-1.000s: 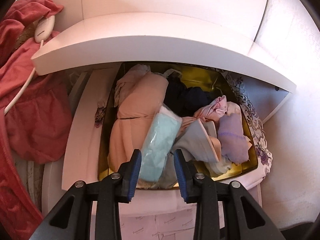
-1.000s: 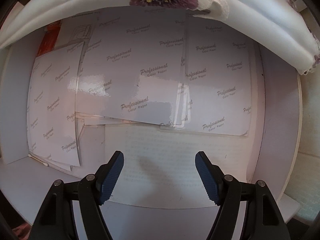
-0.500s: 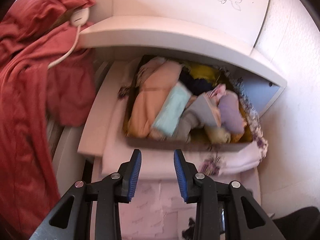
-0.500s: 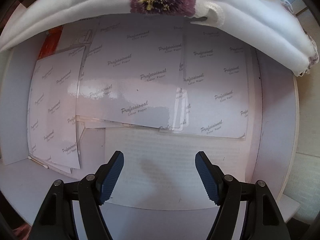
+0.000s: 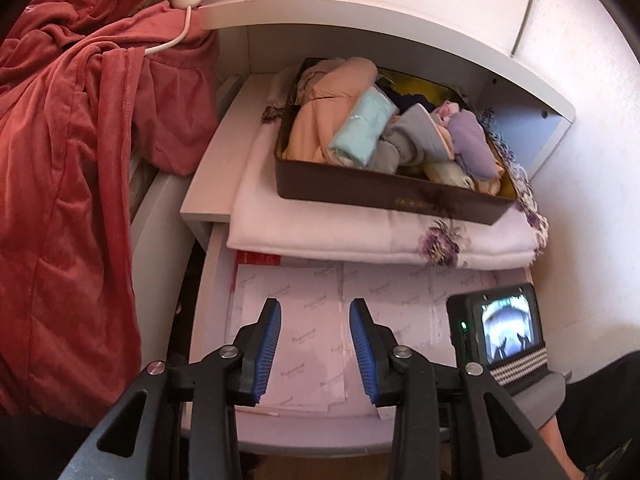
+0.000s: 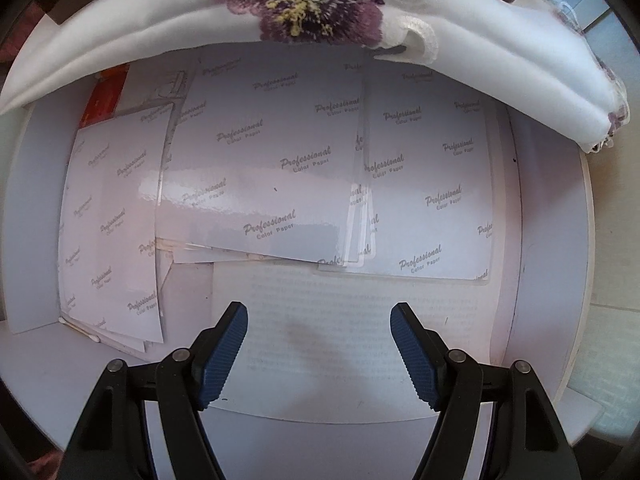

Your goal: Organize soft objects

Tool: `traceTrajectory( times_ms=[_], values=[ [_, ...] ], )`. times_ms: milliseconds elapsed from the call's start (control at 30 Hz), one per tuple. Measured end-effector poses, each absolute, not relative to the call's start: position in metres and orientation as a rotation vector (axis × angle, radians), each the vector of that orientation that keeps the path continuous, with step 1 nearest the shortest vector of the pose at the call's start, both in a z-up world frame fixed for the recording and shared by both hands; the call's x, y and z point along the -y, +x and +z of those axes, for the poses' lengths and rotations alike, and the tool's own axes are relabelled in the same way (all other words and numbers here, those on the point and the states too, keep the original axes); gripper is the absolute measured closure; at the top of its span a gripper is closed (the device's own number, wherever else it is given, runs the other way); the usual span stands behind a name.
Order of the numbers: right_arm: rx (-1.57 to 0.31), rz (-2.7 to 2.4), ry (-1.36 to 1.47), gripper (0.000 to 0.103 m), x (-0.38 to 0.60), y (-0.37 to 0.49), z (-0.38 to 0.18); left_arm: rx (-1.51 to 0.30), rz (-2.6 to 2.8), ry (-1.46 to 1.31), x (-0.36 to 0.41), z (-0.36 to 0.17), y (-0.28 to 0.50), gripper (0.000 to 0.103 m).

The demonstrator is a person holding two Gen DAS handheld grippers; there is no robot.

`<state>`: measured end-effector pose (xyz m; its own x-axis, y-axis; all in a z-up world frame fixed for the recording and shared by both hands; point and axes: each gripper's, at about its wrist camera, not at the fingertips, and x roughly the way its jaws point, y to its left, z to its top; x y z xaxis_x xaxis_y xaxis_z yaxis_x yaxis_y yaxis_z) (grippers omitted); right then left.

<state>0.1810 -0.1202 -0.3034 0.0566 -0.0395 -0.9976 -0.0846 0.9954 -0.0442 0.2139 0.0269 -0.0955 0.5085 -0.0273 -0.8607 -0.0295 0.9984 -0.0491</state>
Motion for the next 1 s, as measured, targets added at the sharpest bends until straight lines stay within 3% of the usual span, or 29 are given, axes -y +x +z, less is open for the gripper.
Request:
traceTrajectory(
  times_ms=[533,1000],
  values=[
    [-1.458,0.024,-0.076,0.021,0.127,0.176,-0.294,-1.037,0.007,-0.04,-0.023,-0.101,0.199,0.065],
    [-1.353,0.013,-0.062,0.015,0.136,0.171,-0.254,-1.003,0.018,-0.009,-0.016,-0.093,0.19,0.065]
  ],
)
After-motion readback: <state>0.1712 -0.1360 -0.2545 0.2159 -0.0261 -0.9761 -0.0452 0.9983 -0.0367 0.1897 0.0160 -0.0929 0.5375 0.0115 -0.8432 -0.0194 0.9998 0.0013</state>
